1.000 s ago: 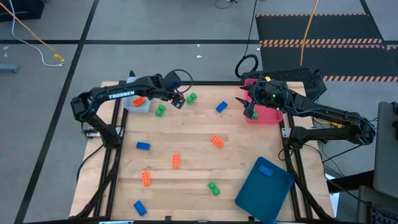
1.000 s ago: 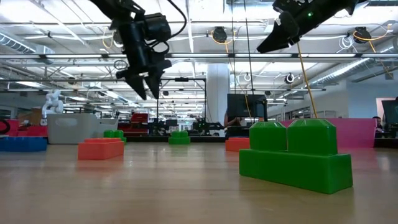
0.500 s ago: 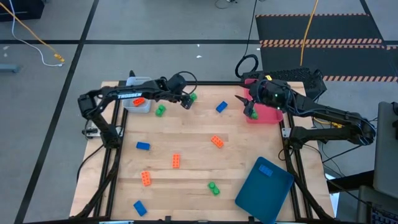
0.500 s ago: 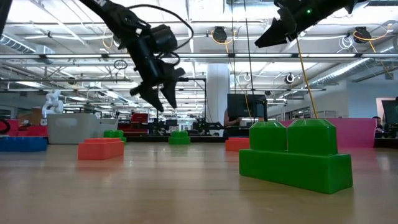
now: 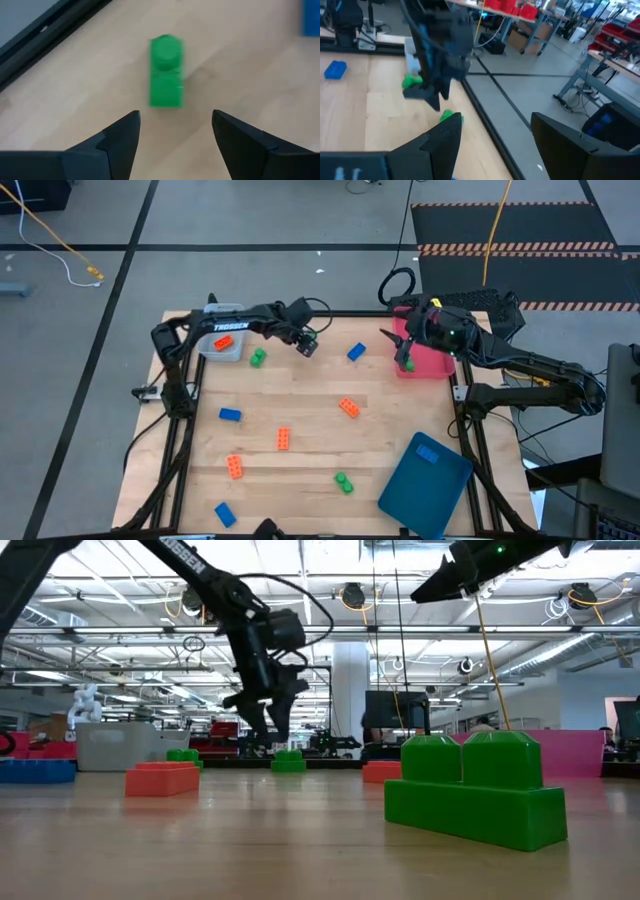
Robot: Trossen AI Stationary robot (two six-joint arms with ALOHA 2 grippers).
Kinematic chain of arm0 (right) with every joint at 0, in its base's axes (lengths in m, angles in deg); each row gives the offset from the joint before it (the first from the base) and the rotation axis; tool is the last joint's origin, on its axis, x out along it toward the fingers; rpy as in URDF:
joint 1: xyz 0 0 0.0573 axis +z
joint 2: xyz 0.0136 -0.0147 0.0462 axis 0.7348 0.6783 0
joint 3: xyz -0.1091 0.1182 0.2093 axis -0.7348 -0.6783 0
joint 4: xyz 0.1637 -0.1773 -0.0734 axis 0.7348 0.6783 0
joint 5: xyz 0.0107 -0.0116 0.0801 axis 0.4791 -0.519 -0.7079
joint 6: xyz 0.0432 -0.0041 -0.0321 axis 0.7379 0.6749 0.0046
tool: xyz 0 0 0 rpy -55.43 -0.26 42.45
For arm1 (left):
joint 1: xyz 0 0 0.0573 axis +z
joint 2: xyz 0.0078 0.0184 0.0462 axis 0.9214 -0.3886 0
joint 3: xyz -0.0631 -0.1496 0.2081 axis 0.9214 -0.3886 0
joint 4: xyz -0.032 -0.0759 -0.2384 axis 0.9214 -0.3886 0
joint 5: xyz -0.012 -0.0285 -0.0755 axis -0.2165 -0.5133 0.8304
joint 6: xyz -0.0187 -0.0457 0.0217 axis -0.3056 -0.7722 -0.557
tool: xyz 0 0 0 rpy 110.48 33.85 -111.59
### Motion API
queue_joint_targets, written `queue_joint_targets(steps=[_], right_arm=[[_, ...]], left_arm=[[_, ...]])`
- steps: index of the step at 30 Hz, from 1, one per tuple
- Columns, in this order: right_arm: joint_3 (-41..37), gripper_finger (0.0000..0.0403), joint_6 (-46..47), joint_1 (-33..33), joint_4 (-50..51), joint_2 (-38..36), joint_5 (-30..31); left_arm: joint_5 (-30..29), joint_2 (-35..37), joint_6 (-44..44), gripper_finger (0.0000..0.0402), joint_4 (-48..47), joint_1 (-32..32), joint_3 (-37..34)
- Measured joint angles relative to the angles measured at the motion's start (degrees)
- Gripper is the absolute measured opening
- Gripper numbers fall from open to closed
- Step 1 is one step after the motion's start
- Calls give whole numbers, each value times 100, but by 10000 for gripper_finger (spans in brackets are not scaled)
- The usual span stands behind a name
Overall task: Sort & place blocks by color
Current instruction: Put the green gamepiece into the pink bin
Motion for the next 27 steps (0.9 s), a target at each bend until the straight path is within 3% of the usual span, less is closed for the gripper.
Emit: queue_joint_targets(steps=[13, 19, 27], right_arm=[[0, 233, 21, 0, 57, 7, -2], [0, 233, 20, 1, -2, 23, -7], [-72, 233, -5, 1, 15, 44, -9]], left_arm=[[-68, -474, 144, 248, 406, 80, 58], [-435, -569, 104, 248, 606, 76, 58], [-308, -689, 117, 248, 947, 69, 61]])
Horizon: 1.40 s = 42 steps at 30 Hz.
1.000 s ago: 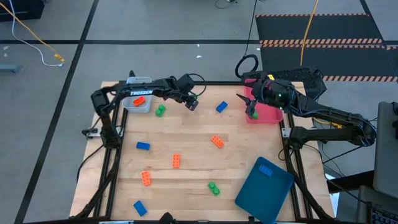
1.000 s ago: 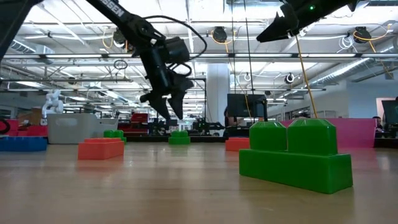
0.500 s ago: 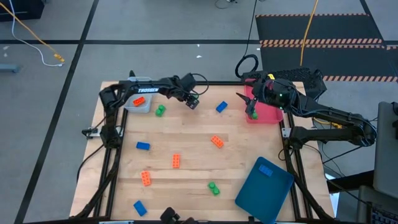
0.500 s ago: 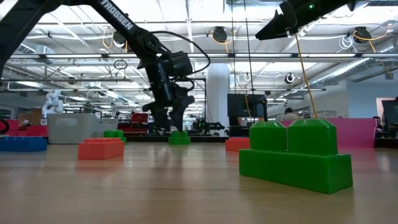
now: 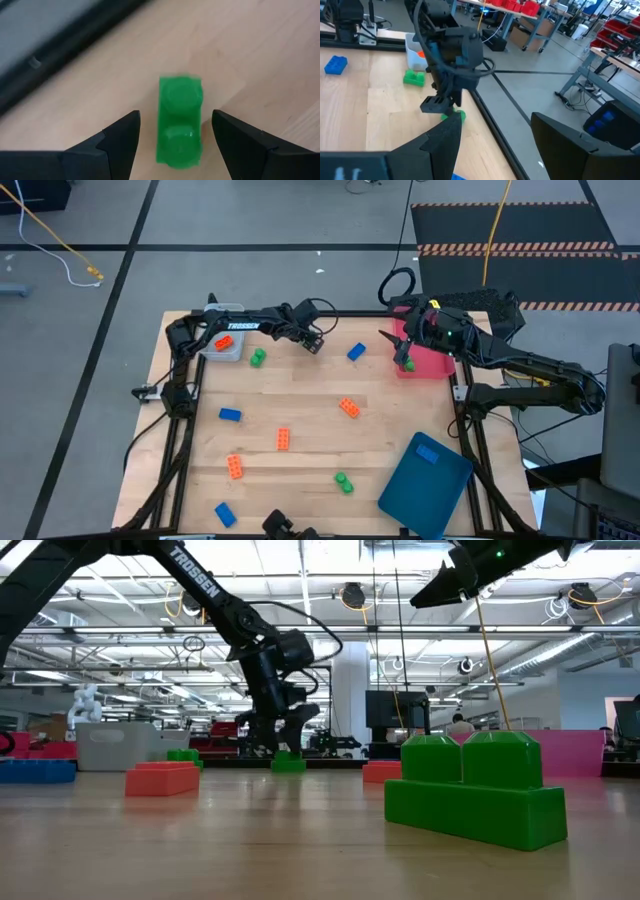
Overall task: Sort & place blocks by color
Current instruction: Put the green gamepiece into the pink bin
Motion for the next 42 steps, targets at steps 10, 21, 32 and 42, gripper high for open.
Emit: queue_joint_targets(steps=[10, 21, 32, 42], right_arm=[[-2, 233, -24, -2, -216, -2, 2], [-8, 233, -80, -5, -223, -2, 7], [-597, 233, -121, -45, -1401, 108, -707], [-726, 233, 744, -43, -2281, 345, -2311]], left_arm=[[28, -159, 43, 224, -155, -71, -9], [-129, -27, 518, 122, 40, -257, -5], [-161, 1373, 990, 122, 644, -979, -9], [315, 2031, 1742, 122, 2179, -1920, -7]])
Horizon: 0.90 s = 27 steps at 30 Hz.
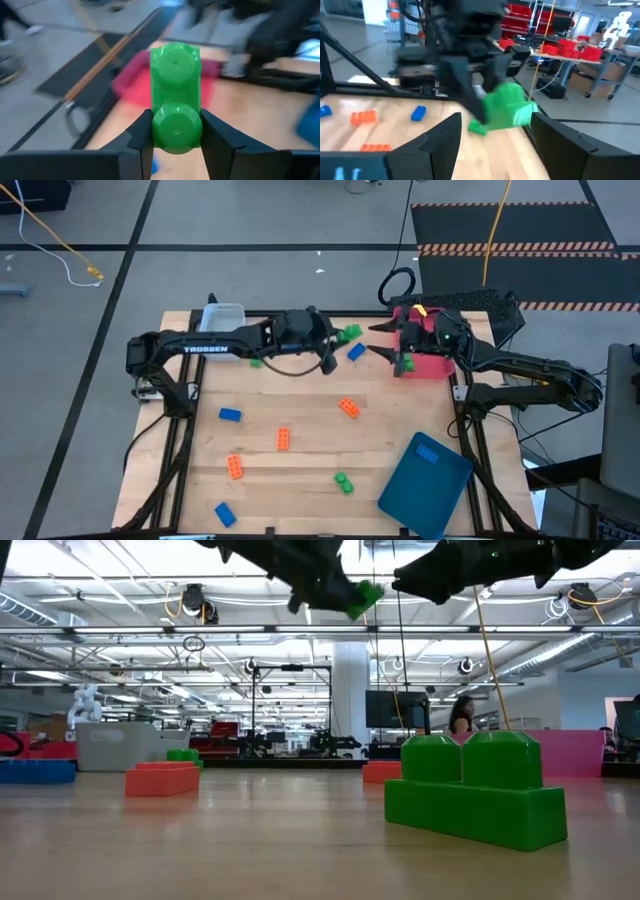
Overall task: Sort & place blocks by color
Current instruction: Put the green gamepiece into the pink bin
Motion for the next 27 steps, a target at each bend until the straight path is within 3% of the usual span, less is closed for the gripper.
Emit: queue_joint_targets(steps=[3, 8, 27], right_arm=[[-292, 233, 286, 72, -826, 34, -138], [-718, 233, 814, 115, -2009, 28, -388], [-729, 233, 820, 405, -2806, 643, -535]], left_arm=[[328, -56, 8, 122, 373, -182, -50], [364, -98, 5, 122, 782, -362, -208], [1022, -541, 1, 122, 1755, -412, -212]])
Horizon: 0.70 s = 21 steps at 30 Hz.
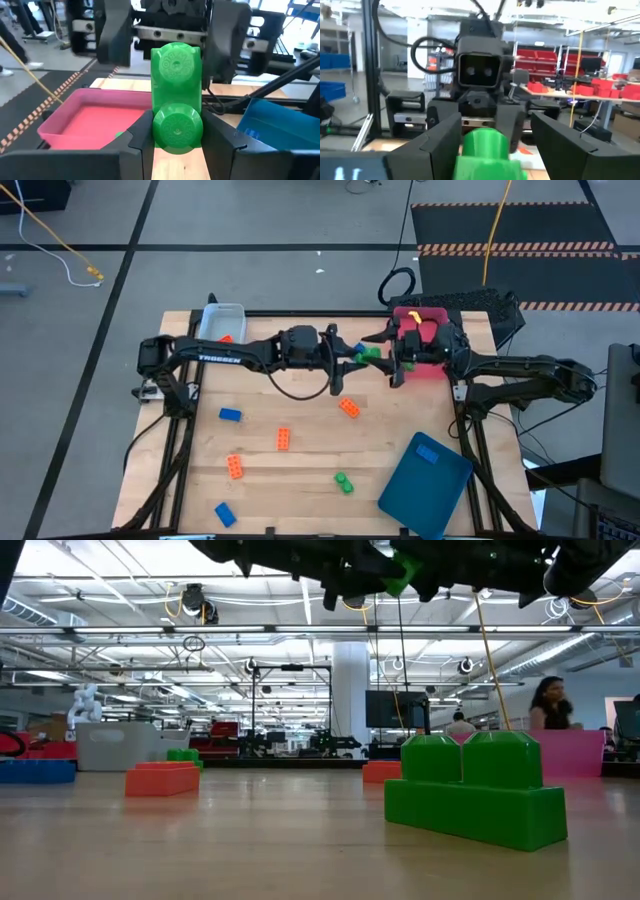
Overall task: Sort & place blocks by color
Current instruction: Put the green gamepiece into the pink bin
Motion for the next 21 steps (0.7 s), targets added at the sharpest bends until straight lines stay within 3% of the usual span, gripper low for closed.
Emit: queue_joint_targets(steps=[5, 9, 12, 18, 21], right_arm=[[-1, 206, -219, 57, -38, 89, 2], [-1, 159, -296, 55, -29, 99, 2], [1, 122, -273, 57, -35, 95, -29], [-1, 119, -738, 37, 133, 50, 26], [4, 118, -1306, 3, 747, -213, 763]], left_arm=[[-1, 5, -8, 122, 54, 7, 0], [-16, 1, -30, 125, 177, 5, 0], [-21, 1, 48, 150, 196, -4, 0], [-244, 110, 95, 185, -395, 0, 4], [-953, 345, 352, 194, -1215, -4, 4]])
